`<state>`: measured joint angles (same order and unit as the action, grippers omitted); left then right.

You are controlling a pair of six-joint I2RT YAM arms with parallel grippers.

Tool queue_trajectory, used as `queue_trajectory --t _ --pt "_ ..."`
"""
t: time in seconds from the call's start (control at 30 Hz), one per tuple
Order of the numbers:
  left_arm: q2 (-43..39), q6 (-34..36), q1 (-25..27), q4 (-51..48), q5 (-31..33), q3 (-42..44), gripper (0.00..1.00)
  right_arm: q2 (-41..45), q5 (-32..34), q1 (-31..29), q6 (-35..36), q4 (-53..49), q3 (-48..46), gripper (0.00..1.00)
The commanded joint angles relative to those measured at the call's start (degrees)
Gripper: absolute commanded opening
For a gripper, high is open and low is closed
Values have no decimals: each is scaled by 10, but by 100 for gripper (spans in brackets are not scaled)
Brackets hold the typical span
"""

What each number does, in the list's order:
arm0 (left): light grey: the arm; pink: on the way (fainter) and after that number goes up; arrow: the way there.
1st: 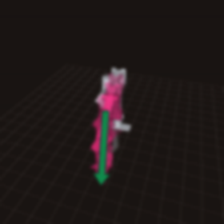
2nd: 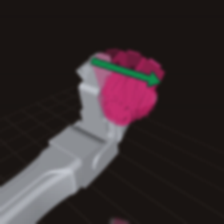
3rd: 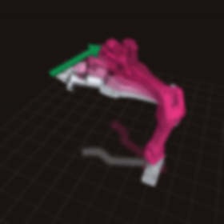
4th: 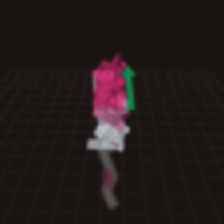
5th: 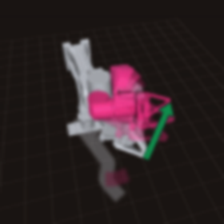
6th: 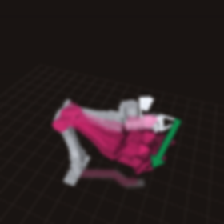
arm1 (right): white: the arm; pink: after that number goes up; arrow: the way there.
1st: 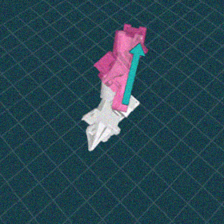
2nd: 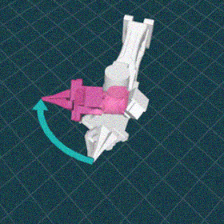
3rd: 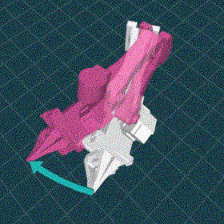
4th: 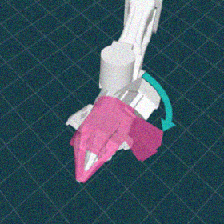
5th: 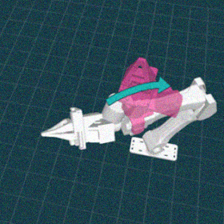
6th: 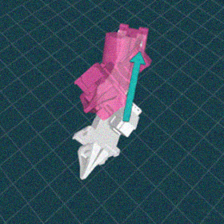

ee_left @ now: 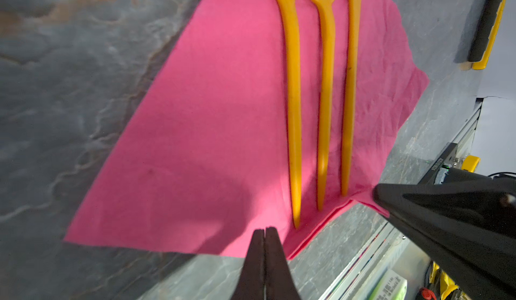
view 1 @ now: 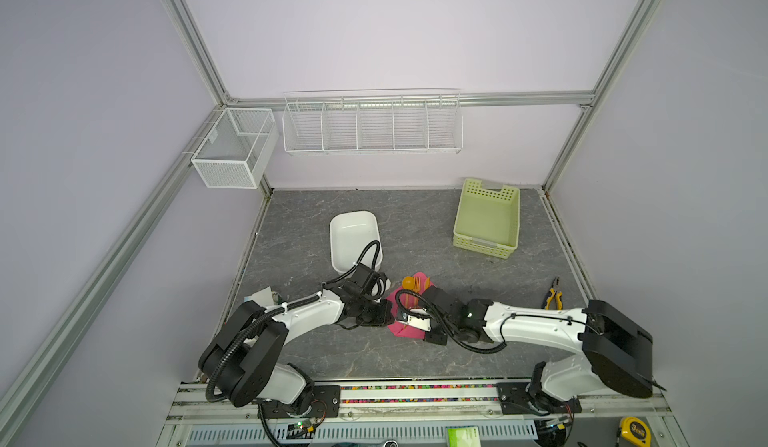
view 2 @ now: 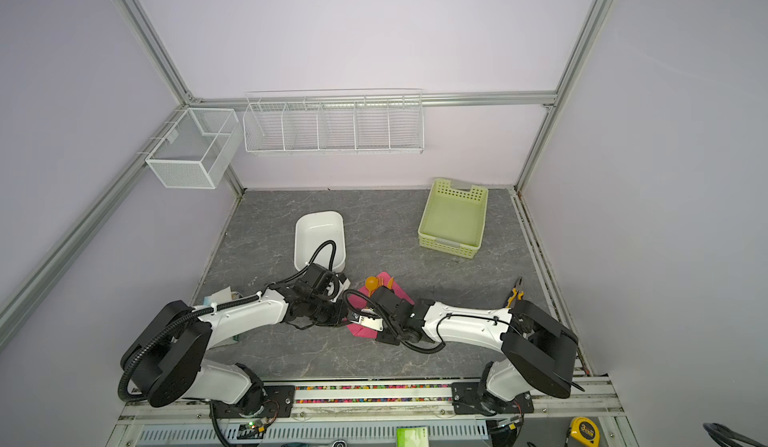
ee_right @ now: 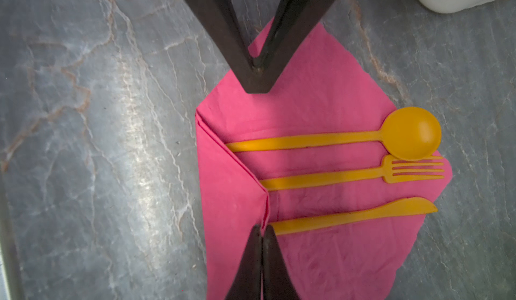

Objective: Place the utensils on the paper napkin and roll it up

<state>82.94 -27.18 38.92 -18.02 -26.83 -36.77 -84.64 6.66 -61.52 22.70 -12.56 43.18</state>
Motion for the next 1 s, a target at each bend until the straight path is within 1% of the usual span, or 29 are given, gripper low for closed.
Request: queue_trajectory --t 0.0,0.17,0.4,0.5,0.73,0.97 --pt "6 10 1 -7 11 2 0 -11 6 5 -6 6 1 7" --pt "-9 -5 1 7 -9 9 0 -13 6 8 -9 6 4 7" --pt "-33 -78 1 113 -102 65 0 -14 4 11 -11 13 4 7" --pt "-42 -103 2 154 -128 90 0 -17 1 12 -11 20 2 7" --pt "-43 -131 12 199 -149 116 0 -23 -3 15 -14 27 5 7" --pt "-19 -150 26 234 -147 107 0 -22 -3 17 -17 30 4 7"
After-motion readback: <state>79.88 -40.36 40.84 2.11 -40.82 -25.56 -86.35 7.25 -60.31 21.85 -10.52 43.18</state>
